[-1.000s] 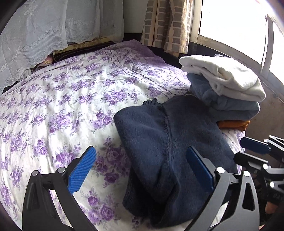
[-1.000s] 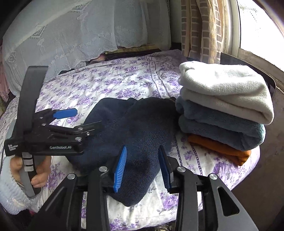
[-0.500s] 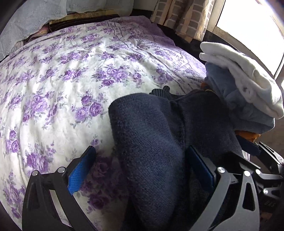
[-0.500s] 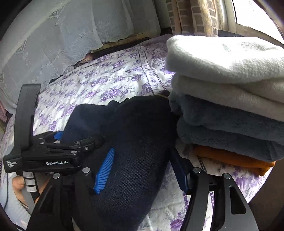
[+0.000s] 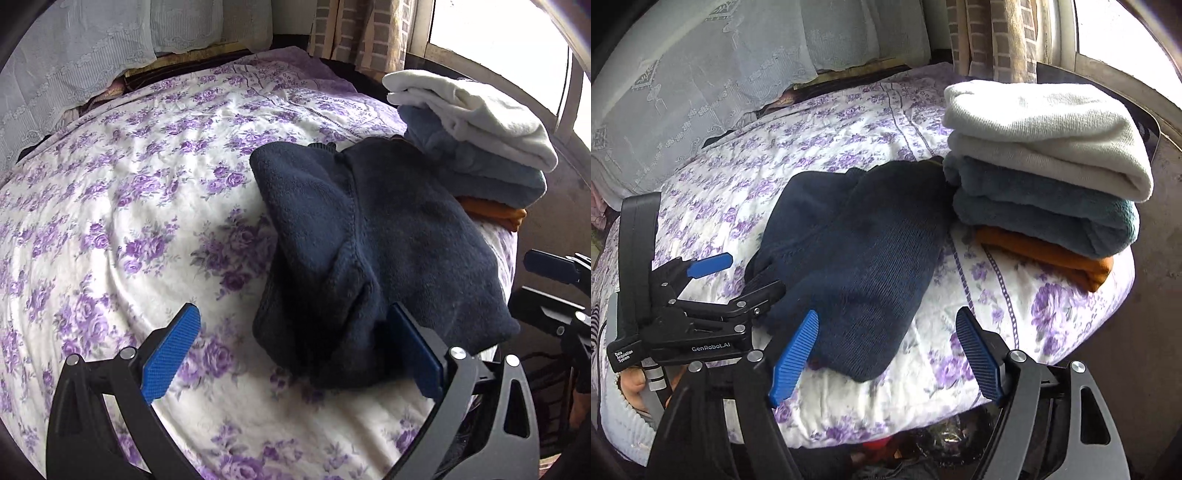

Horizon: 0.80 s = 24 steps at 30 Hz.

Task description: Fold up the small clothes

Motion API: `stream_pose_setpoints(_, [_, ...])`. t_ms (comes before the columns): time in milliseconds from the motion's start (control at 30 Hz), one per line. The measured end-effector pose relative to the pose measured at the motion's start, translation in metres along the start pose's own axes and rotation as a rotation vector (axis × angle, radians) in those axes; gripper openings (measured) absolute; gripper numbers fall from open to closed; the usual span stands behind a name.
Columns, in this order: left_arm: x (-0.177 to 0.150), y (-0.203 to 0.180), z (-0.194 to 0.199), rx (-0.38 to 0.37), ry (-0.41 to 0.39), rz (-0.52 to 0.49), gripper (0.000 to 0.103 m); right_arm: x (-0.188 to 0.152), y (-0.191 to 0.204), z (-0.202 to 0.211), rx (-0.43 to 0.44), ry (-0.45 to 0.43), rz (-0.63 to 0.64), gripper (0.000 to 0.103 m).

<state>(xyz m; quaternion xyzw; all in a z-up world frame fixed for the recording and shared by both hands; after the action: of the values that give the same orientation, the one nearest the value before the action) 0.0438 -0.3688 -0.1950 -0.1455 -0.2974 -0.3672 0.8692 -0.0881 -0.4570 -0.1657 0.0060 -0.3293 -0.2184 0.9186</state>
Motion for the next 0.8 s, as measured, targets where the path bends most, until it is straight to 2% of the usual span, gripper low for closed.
stream_pose_setpoints(267, [-0.019,-0.007,0.042,0.068,-0.030,-0.047,0.098,-0.038,0.021,0.026,0.010,0.124,-0.016,0.081])
stream_pose_setpoints(400, [-0.022,-0.010,0.065,0.112,-0.060,-0.070,0.098,-0.042,0.028,0.039,0.016,0.124,-0.005,0.081])
stream_pose_setpoints(567, [-0.018,-0.008,0.097,0.158,-0.107,-0.072,0.098,-0.037,0.030,0.057,-0.015,0.100,0.016,0.084])
stream_pose_setpoints(800, [-0.016,-0.009,0.130,0.156,-0.138,-0.042,0.098,-0.027,0.030,0.088,-0.070,0.024,0.010,0.088])
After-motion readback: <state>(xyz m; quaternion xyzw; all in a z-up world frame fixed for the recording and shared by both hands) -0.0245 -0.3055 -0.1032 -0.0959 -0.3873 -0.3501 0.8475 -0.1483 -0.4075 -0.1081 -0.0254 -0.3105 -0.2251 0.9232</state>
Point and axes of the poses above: each gripper's, at about its wrist camera, not at the fingertips, and z roughly against the way its jaws point, y to its left, x to its top, the point moved 8 cm from there along -z, roughly the way its jaws point, and after that the axes turned 1 degree about x, right-handed, at the moved point
